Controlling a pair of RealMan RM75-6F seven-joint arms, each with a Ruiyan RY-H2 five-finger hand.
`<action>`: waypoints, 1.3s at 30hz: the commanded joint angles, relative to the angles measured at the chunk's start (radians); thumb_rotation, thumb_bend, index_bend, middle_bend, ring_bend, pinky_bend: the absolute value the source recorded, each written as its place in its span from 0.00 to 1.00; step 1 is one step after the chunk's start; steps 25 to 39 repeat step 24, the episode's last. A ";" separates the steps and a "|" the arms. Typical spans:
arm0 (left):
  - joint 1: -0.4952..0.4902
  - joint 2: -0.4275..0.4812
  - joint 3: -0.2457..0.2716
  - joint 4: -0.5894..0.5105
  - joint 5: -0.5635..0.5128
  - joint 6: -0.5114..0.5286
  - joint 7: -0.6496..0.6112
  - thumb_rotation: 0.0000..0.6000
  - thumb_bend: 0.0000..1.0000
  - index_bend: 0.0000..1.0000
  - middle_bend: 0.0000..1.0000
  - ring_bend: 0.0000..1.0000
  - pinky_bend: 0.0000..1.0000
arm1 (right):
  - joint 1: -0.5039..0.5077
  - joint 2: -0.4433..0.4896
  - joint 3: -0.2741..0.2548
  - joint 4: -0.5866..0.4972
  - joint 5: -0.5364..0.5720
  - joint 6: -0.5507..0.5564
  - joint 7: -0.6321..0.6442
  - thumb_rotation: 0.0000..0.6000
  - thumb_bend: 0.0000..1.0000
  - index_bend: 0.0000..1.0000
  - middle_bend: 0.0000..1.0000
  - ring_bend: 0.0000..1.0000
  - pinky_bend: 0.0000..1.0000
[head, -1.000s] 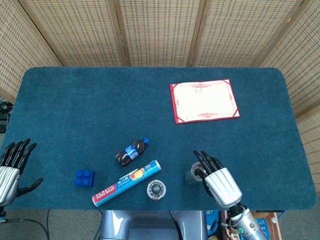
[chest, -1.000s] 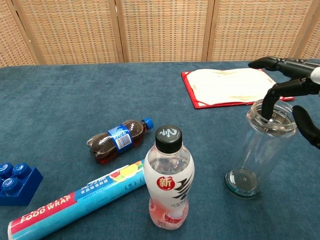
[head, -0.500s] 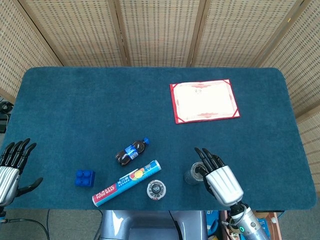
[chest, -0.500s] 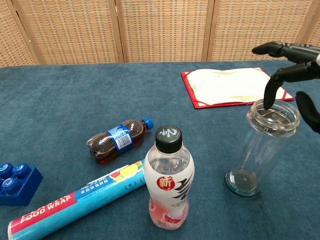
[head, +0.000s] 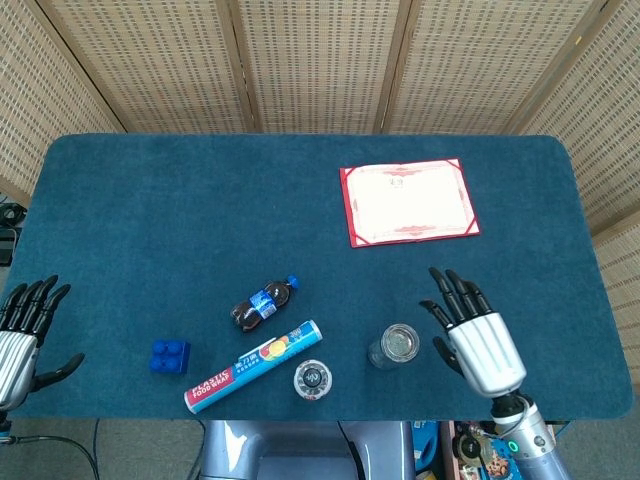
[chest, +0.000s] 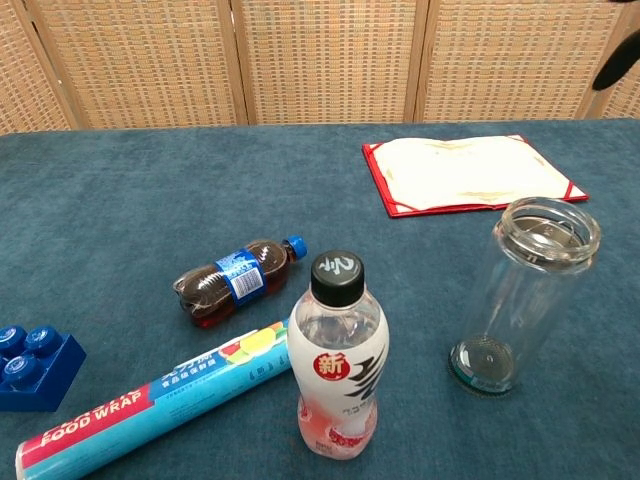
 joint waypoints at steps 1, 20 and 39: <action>-0.003 -0.002 -0.003 0.006 -0.016 -0.013 0.002 1.00 0.21 0.00 0.00 0.00 0.00 | -0.020 0.035 0.018 0.026 0.027 0.034 0.041 1.00 0.34 0.28 0.00 0.00 0.18; -0.024 -0.024 -0.047 0.056 -0.169 -0.105 0.044 1.00 0.18 0.00 0.00 0.00 0.00 | -0.128 0.023 -0.012 0.388 0.170 0.099 0.373 1.00 0.07 0.17 0.00 0.00 0.09; -0.026 -0.027 -0.051 0.070 -0.183 -0.112 0.039 1.00 0.18 0.00 0.00 0.00 0.00 | -0.134 -0.013 -0.005 0.462 0.192 0.100 0.430 1.00 0.08 0.17 0.00 0.00 0.09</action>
